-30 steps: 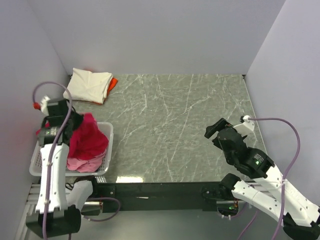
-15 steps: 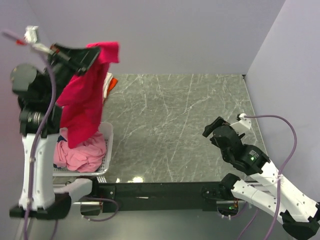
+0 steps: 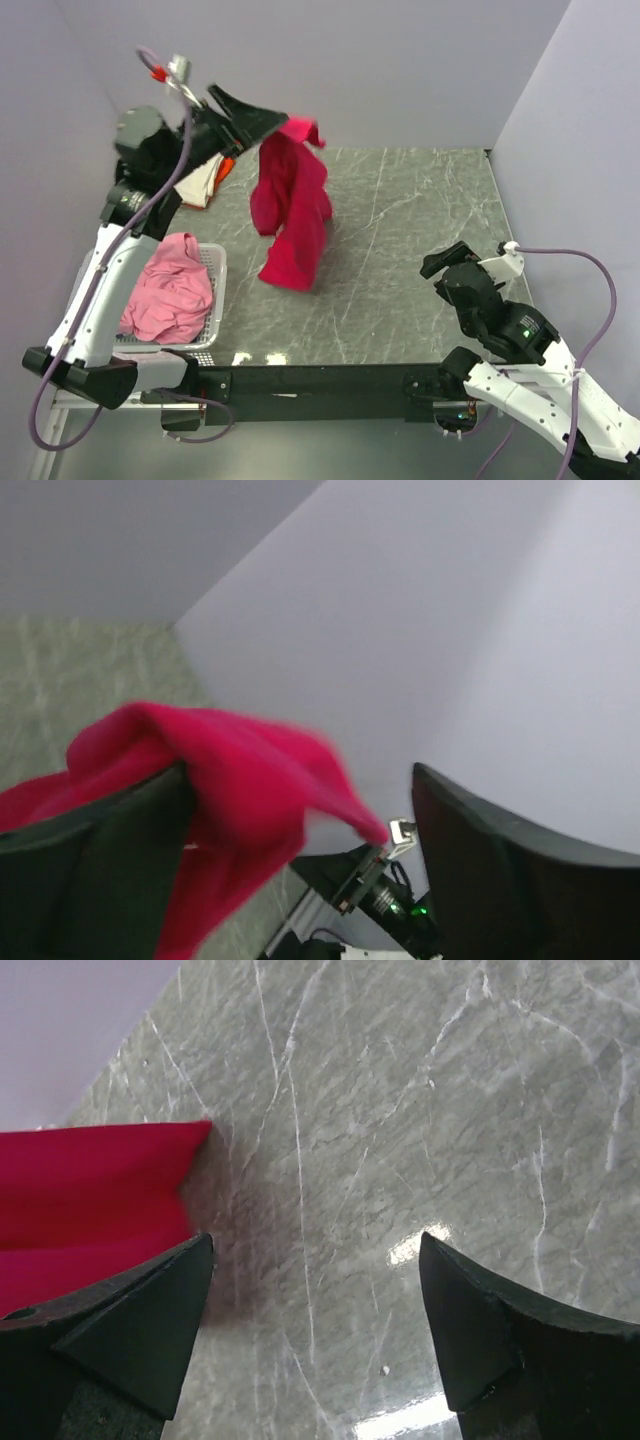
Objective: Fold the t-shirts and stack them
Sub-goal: Move the tshirt to the center of the board, then flatten the tshirt out
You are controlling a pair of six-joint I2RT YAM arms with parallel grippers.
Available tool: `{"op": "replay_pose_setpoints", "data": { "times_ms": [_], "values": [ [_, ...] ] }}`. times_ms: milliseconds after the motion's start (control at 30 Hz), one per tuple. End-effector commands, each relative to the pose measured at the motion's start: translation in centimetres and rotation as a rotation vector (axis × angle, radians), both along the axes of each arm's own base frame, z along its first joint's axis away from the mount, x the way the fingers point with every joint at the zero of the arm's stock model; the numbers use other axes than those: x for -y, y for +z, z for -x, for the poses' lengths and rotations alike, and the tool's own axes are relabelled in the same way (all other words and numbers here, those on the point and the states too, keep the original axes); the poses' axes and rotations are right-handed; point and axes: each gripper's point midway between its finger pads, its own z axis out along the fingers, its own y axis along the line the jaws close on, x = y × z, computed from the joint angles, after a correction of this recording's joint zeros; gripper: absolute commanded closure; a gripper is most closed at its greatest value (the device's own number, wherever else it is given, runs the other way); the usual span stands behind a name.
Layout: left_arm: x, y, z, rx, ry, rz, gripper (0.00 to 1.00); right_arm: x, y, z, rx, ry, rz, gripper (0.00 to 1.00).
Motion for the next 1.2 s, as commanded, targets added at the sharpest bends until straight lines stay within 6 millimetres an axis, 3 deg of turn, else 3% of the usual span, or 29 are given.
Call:
{"op": "replay_pose_setpoints", "data": {
  "times_ms": [0, 67, 133, 167, 200, 233, 267, 433, 500, 633, 800, 933, 1167],
  "values": [
    [-1.0, -12.3, -4.4, -0.307, 0.155, -0.244, 0.02, 0.5, 0.4, -0.1, 0.020, -0.046, -0.028, 0.10],
    [-2.7, -21.8, -4.4, -0.544, 0.203, -0.465, 0.01, -0.2, 0.3, -0.3, 0.011, -0.020, -0.031, 0.10],
    [-4.7, -26.3, -4.2, -0.618, 0.268, -0.610, 0.06, -1.0, -0.5, -0.7, -0.026, 0.011, 0.003, 0.10],
    [-5.6, -28.9, -2.9, -0.672, 0.279, -0.666, 0.05, -1.5, -0.4, -1.1, -0.029, 0.022, 0.001, 0.10],
    [-6.3, -29.8, -2.4, -0.676, 0.297, -0.692, 0.05, -2.3, -1.2, -1.3, -0.069, 0.051, 0.025, 0.10],
    [-7.4, -29.7, -1.8, -0.651, 0.339, -0.710, 0.05, -2.9, -1.6, -1.5, -0.086, 0.068, 0.033, 0.10],
    [-8.1, -31.2, -0.8, -0.675, 0.343, -0.740, 0.04, -3.6, -1.8, -1.9, -0.096, 0.085, 0.029, 0.10],
    [-9.6, -31.7, 2.3, -0.652, 0.357, -0.745, 0.03, -8.7, -4.6, -3.2, -0.221, 0.234, 0.012, 0.10],
    [-8.8, -31.6, 2.9, -0.627, 0.314, -0.709, 0.04, -10.8, -5.6, -3.9, -0.253, 0.285, -0.010, 0.11],
    [-7.8, -32.9, 4.3, -0.634, 0.240, -0.663, 0.05, -14.7, -8.0, -3.5, -0.360, 0.410, -0.079, 0.14],
    [-5.6, -33.9, 4.1, -0.633, 0.146, -0.590, 0.10, -17.6, -11.2, -1.8, -0.468, 0.525, -0.117, 0.18],
    [-4.3, -35.8, 2.9, -0.686, 0.093, -0.596, 0.11, -20.6, -12.7, 0.0, -0.519, 0.658, -0.201, 0.19],
    [-2.7, -38.5, 1.1, -0.726, 0.043, -0.596, 0.12, -21.8, -14.8, 0.8, -0.598, 0.692, -0.151, 0.21]
  ]
}}
